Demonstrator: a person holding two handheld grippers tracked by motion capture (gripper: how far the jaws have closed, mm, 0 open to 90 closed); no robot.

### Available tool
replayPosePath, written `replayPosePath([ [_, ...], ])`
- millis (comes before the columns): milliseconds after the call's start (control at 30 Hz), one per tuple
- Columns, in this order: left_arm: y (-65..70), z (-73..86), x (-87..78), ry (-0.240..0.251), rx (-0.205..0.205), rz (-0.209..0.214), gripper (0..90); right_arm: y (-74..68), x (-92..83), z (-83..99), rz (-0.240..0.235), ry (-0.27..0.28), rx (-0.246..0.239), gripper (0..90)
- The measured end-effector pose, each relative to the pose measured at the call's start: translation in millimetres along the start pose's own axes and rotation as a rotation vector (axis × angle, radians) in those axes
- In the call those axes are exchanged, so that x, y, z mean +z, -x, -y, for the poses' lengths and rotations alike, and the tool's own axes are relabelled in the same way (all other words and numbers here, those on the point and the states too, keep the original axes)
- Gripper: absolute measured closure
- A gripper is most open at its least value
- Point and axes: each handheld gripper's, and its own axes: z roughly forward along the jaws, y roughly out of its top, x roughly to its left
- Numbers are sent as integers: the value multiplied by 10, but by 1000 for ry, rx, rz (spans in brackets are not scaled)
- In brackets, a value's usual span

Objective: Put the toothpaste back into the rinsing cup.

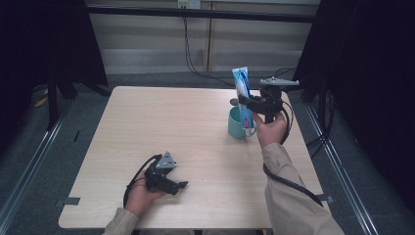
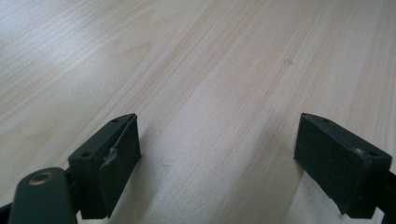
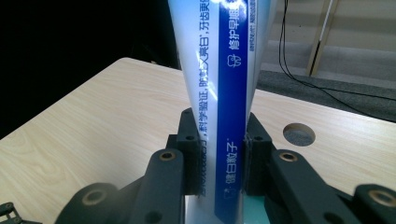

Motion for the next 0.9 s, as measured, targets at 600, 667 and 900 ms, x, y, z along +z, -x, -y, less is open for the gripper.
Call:
replayPosePath([
  [600,1,0,2,2,-2,-1,140,45,56,-108,15,28,18,742],
  [667,1,0,1,2,-2,-1,140,52,63,-116,16,37,20,742],
  [900,1,0,1,2,-2,-1,140,88,70,-157,31,47,21,742],
])
